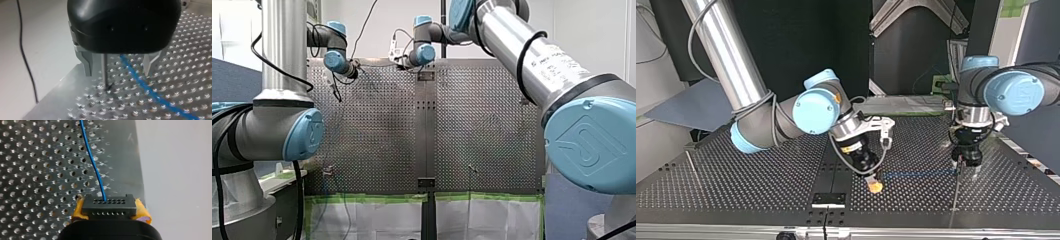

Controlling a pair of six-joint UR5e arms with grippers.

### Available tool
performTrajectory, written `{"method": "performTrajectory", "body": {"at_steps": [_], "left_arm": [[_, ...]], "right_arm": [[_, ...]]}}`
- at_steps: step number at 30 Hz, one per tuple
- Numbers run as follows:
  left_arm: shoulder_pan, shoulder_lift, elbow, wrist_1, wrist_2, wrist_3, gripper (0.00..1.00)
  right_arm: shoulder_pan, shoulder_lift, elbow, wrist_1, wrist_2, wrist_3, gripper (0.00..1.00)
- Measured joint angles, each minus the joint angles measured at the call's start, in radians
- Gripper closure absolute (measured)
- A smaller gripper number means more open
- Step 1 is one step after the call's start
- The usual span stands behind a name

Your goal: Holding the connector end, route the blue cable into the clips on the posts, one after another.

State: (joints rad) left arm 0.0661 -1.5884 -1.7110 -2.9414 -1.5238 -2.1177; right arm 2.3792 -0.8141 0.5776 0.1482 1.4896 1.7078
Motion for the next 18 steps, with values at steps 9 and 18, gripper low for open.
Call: {"method": "performTrajectory", "body": {"at_steps": [9, 18], "left_arm": [[0.019, 0.000, -0.020, -0.081, -0.012, -0.009, 0.01], [0.074, 0.005, -0.020, -0.138, -0.004, -0.029, 0.01]], "right_arm": [[-0.002, -0.017, 0.000, 0.008, -0.001, 0.000, 1.00], [-0.011, -0.031, 0.000, 0.016, -0.002, -0.001, 1.00]]}}
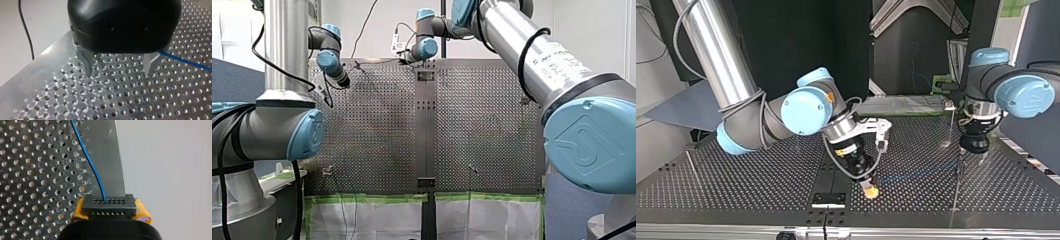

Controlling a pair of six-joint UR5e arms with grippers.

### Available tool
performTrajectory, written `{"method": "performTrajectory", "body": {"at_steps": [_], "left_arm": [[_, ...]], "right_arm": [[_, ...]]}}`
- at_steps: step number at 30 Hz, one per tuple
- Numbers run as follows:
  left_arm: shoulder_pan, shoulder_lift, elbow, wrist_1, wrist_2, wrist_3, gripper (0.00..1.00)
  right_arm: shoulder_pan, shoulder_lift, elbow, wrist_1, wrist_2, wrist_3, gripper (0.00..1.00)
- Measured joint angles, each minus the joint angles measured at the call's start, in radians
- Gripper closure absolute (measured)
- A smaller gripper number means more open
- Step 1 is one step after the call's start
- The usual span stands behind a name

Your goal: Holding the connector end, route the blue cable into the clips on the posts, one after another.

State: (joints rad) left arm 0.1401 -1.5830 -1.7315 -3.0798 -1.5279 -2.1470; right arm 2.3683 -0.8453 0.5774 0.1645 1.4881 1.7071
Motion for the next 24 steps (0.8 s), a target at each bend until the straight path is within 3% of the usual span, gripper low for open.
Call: {"method": "performTrajectory", "body": {"at_steps": [17, 24], "left_arm": [[-0.027, 0.120, 0.000, -0.010, 0.011, -0.001, 0.01], [-0.054, 0.138, -0.004, -0.041, -0.011, 0.036, 0.01]], "right_arm": [[0.002, 0.008, 0.001, 0.017, 0.000, -0.002, 1.00], [0.007, 0.016, -0.001, 0.014, 0.000, -0.005, 1.00]]}}
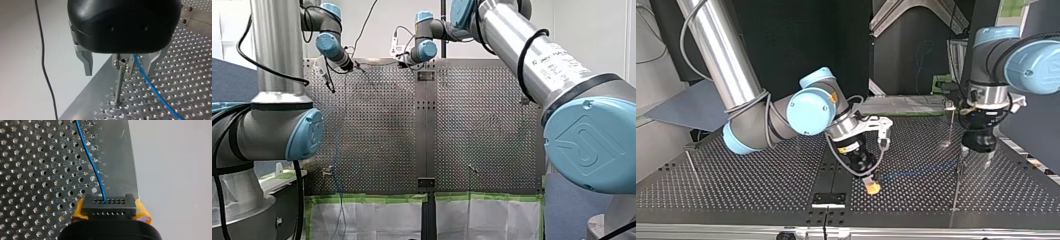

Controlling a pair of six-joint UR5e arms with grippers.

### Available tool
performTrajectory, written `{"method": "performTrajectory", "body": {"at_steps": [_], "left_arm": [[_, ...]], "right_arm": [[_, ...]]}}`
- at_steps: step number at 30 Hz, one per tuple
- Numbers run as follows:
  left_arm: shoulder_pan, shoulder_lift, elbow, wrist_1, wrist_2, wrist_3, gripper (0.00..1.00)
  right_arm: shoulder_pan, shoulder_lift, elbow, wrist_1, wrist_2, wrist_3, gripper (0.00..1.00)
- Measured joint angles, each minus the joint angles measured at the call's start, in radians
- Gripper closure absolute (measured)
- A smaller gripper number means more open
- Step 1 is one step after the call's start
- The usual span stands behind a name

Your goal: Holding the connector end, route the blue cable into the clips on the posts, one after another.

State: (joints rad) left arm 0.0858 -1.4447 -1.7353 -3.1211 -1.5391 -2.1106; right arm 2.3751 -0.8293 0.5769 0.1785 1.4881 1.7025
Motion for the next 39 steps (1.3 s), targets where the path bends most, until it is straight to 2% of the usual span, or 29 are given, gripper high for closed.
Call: {"method": "performTrajectory", "body": {"at_steps": [8, 20, 28, 39], "left_arm": [[-0.021, 0.008, -0.026, -0.007, -0.019, 0.025, 0.01], [-0.046, 0.073, -0.028, -0.018, -0.074, 0.086, 0.01], [-0.085, 0.080, -0.028, -0.016, -0.077, 0.112, 0.01], [-0.136, 0.063, -0.028, -0.023, -0.077, 0.114, 0.01]], "right_arm": [[0.003, 0.006, -0.001, 0.001, 0.000, -0.001, 1.00], [0.003, 0.006, -0.001, 0.001, 0.000, -0.001, 1.00], [0.004, 0.006, -0.001, 0.001, 0.000, -0.001, 1.00], [0.007, 0.008, -0.001, 0.001, 0.000, -0.001, 1.00]]}}
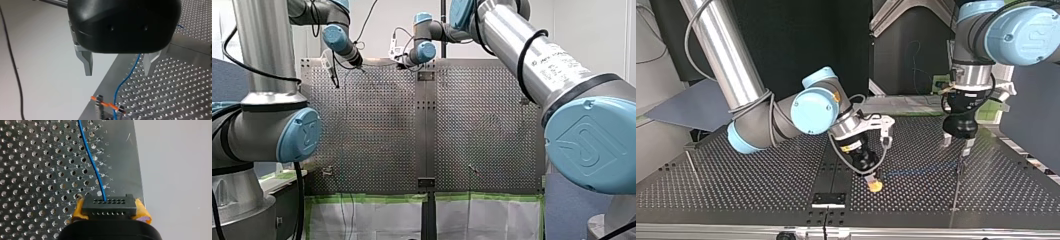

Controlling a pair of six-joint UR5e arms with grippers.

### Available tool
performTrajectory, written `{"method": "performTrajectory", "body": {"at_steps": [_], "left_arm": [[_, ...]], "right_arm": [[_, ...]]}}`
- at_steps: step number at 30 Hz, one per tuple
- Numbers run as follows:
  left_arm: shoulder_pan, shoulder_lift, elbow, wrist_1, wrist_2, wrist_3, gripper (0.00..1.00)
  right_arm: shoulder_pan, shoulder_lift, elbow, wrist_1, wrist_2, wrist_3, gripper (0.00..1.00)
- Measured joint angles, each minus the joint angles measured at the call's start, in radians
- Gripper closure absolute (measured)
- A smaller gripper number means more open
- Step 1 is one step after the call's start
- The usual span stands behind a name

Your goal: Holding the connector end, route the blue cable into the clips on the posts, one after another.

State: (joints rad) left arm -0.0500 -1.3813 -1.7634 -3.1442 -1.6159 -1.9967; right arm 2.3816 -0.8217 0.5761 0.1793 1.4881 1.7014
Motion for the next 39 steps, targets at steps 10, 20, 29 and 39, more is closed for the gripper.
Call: {"method": "performTrajectory", "body": {"at_steps": [10, 20, 29, 39], "left_arm": [[-0.002, -0.013, 0.000, -0.005, -0.023, 0.007, 0.01], [-0.002, -0.022, 0.000, -0.005, -0.025, 0.007, 0.01], [0.002, -0.023, 0.000, -0.010, -0.046, 0.015, 0.01], [0.008, -0.023, 0.000, -0.017, -0.069, 0.033, 0.01]], "right_arm": [[0.004, -0.001, 0.000, 0.000, 0.000, 0.000, 1.00], [0.008, 0.004, 0.000, 0.000, 0.000, 0.000, 1.00], [0.009, 0.007, 0.000, 0.000, 0.000, 0.000, 1.00], [0.009, 0.015, 0.000, 0.000, 0.000, 0.000, 1.00]]}}
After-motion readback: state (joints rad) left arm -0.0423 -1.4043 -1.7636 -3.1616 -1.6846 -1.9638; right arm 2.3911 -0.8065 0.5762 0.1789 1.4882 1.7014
